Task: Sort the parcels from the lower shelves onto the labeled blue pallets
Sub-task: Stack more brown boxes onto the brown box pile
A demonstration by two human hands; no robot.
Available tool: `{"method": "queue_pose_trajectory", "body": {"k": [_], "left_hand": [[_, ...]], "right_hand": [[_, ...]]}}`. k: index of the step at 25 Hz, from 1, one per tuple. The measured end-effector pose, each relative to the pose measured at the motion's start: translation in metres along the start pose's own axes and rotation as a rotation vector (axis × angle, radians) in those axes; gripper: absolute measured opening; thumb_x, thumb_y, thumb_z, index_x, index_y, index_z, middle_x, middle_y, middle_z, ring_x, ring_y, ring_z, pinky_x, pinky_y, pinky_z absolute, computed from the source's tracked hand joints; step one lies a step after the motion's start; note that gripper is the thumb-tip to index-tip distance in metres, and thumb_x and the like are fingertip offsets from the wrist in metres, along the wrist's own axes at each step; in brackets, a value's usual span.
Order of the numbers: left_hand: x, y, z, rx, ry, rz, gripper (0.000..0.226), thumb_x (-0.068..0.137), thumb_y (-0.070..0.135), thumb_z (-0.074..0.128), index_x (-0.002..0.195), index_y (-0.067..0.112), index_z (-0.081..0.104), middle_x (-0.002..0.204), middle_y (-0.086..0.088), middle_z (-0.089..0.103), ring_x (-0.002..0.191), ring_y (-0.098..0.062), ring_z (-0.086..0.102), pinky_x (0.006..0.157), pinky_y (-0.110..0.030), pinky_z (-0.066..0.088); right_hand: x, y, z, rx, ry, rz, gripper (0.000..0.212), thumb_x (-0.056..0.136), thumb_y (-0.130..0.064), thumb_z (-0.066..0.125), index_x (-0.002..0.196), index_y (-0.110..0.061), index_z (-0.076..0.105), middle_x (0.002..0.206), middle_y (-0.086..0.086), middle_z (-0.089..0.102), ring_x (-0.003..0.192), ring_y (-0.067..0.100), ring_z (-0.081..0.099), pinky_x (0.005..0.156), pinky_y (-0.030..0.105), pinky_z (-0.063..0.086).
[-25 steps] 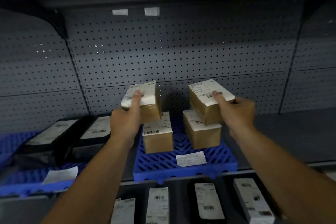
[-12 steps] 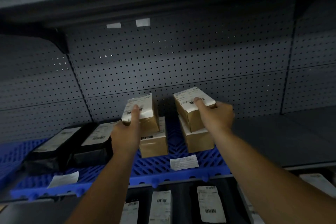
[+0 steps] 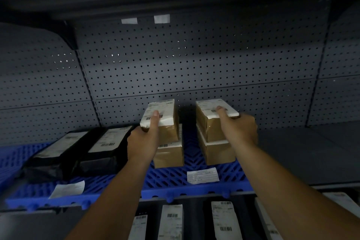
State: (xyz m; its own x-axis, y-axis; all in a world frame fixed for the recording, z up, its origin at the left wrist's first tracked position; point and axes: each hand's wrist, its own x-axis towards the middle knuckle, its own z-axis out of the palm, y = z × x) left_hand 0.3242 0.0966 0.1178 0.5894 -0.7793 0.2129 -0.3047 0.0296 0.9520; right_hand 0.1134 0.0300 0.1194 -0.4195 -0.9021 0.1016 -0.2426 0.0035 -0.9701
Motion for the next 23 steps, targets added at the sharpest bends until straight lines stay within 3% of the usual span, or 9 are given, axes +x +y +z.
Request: {"method": "queue_pose_trajectory", "body": {"k": [3, 7, 11, 13, 18, 23], "left_hand": [[0.0018, -0.0018, 0.0006, 0.004, -0.012, 0.006, 0.058, 0.08, 0.084, 0.047, 0.069, 0.029, 0.062, 0.09, -0.007, 0.076, 0.085, -0.027, 0.072, 0.087, -0.052, 0.059], [0.0055, -0.0006, -0.0027, 0.025, -0.018, 0.021, 0.057, 0.081, 0.084, 0.046, 0.069, 0.03, 0.061, 0.087, -0.002, 0.074, 0.087, -0.027, 0.071, 0.088, -0.052, 0.059], [0.0083, -0.0049, -0.0053, 0.079, -0.028, 0.08, 0.065, 0.084, 0.083, 0.044, 0.094, 0.025, 0.071, 0.093, -0.001, 0.074, 0.087, -0.021, 0.069, 0.087, -0.047, 0.059], [0.0092, -0.0068, -0.0059, 0.061, -0.033, 0.08, 0.058, 0.083, 0.083, 0.045, 0.088, 0.03, 0.069, 0.09, 0.002, 0.073, 0.086, -0.018, 0.069, 0.088, -0.047, 0.059], [0.0077, -0.0093, -0.0034, 0.086, -0.05, 0.078, 0.057, 0.084, 0.081, 0.046, 0.072, 0.027, 0.061, 0.092, -0.01, 0.076, 0.086, -0.027, 0.072, 0.088, -0.053, 0.059], [0.0078, -0.0085, -0.0025, 0.136, -0.068, 0.068, 0.086, 0.082, 0.084, 0.044, 0.093, 0.004, 0.075, 0.09, -0.014, 0.077, 0.083, -0.031, 0.072, 0.084, -0.055, 0.059]], "right_hand": [[0.0018, 0.0007, 0.0012, -0.01, 0.001, 0.009, 0.056, 0.075, -0.07, 0.067, 0.096, -0.019, 0.069, 0.088, -0.001, 0.07, 0.075, 0.019, 0.067, 0.063, 0.034, 0.057], [0.0021, 0.0004, 0.005, -0.011, 0.021, 0.01, 0.06, 0.073, -0.072, 0.066, 0.098, -0.017, 0.069, 0.088, -0.001, 0.07, 0.077, 0.021, 0.067, 0.067, 0.037, 0.059], [0.0031, 0.0011, 0.0069, -0.004, 0.022, 0.007, 0.059, 0.076, -0.069, 0.066, 0.101, -0.016, 0.066, 0.088, -0.001, 0.067, 0.08, 0.022, 0.067, 0.064, 0.034, 0.056], [0.0037, 0.0018, 0.0076, -0.004, 0.025, 0.001, 0.058, 0.077, -0.069, 0.066, 0.101, -0.016, 0.065, 0.088, -0.001, 0.066, 0.081, 0.023, 0.067, 0.063, 0.033, 0.055], [0.0063, 0.0036, 0.0068, 0.032, 0.015, 0.002, 0.052, 0.077, -0.066, 0.069, 0.095, -0.018, 0.06, 0.084, -0.004, 0.063, 0.074, 0.016, 0.063, 0.063, 0.033, 0.055], [0.0076, 0.0055, 0.008, 0.051, 0.018, -0.016, 0.056, 0.076, -0.066, 0.07, 0.1, -0.015, 0.064, 0.091, 0.001, 0.068, 0.078, 0.019, 0.066, 0.063, 0.034, 0.058]]}}
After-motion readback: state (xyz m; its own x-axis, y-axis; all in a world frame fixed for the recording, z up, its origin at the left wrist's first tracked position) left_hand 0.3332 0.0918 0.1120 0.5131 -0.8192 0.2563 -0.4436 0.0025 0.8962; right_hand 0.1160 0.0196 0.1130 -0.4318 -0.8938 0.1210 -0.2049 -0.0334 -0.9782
